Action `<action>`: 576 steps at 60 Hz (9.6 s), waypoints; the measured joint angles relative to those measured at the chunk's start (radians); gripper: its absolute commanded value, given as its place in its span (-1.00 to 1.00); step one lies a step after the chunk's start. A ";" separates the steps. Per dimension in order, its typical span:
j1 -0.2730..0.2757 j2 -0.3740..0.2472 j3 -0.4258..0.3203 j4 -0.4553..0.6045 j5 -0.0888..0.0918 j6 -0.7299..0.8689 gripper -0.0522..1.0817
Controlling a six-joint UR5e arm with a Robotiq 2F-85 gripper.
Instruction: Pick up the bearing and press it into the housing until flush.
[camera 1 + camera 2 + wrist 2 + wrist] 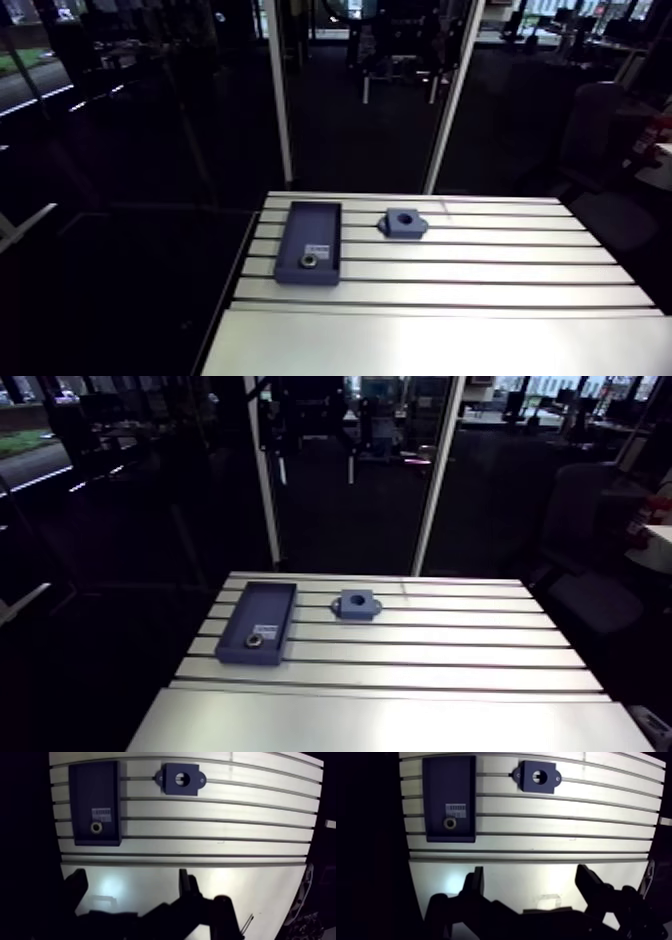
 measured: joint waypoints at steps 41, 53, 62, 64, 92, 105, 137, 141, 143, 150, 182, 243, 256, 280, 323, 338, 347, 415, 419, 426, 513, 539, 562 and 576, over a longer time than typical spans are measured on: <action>0.128 0.007 0.149 -0.155 0.002 0.186 -0.90; 0.140 0.020 0.219 -0.238 0.004 0.210 -0.90; 0.146 0.040 0.255 -0.290 0.008 0.215 -0.90; 0.148 0.045 0.262 -0.300 0.009 0.215 -0.90; 0.201 0.123 0.317 -0.429 0.017 0.216 -0.88; 0.212 0.159 0.328 -0.473 0.022 0.217 -0.80; 0.216 0.226 0.360 -0.537 0.030 0.227 -0.51; 0.217 0.233 0.365 -0.545 0.030 0.227 -0.49; 0.218 0.237 0.367 -0.549 0.030 0.227 -0.47; 0.221 0.248 0.371 -0.559 0.031 0.227 -0.45; 0.239 0.273 0.375 -0.574 0.031 0.228 -0.42; 0.247 0.310 0.377 -0.609 0.030 0.223 -0.34; 0.249 0.312 0.382 -0.609 0.029 0.223 -0.29; 0.250 0.316 0.382 -0.611 0.028 0.223 -0.19; 0.250 0.315 0.382 -0.612 0.027 0.224 -0.06; 0.250 0.314 0.382 -0.614 0.026 0.224 -0.02; 0.250 0.314 0.382 -0.615 0.026 0.223 0.00; 0.238 0.279 0.365 -0.608 0.028 0.214 0.13; 0.232 0.268 0.357 -0.597 0.027 0.210 0.14; 0.219 0.242 0.337 -0.568 0.026 0.189 0.16; -0.080 0.211 0.118 -0.351 -0.036 -0.126 0.30; -0.087 0.236 0.163 -0.433 -0.030 -0.132 0.30; -0.105 0.270 0.212 -0.493 -0.029 -0.133 0.30; -0.107 0.298 0.216 -0.512 -0.029 -0.136 0.30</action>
